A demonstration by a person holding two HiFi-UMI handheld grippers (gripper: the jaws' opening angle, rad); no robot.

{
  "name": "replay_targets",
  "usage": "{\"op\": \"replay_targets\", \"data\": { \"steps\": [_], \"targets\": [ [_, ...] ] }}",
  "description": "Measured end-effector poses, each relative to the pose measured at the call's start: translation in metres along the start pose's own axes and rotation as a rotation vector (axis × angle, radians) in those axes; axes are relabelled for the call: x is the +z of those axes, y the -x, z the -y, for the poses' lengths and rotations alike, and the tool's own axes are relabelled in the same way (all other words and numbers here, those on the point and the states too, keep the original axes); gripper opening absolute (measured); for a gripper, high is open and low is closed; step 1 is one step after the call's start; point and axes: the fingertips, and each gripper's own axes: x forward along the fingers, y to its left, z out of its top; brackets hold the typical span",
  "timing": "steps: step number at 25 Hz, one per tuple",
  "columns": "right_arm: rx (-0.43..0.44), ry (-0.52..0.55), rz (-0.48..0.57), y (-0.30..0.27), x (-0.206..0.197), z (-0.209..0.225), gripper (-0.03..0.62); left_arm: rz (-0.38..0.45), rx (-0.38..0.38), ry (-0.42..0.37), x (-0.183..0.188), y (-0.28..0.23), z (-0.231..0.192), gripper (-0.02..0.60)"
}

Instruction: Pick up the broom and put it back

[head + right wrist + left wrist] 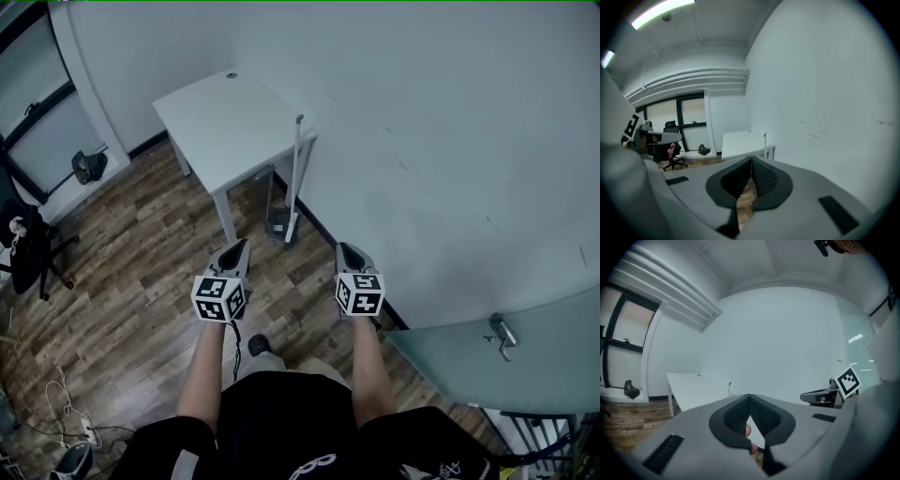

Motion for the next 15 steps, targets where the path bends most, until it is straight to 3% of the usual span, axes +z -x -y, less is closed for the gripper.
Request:
{"op": "replay_targets", "data": {
  "steps": [5,15],
  "targets": [
    [-0.025,0.042,-0.007,-0.007,0.009,-0.010,0.025,0.008,-0.015,0.013,0.005,-0.003,-0.018,0.007],
    [-0.046,0.010,-0.004,-0.026,0.012,-0.013,0.025,-0.013,-0.067,-0.021,0.010,-0.028,-0.024,0.008]
  ]
}}
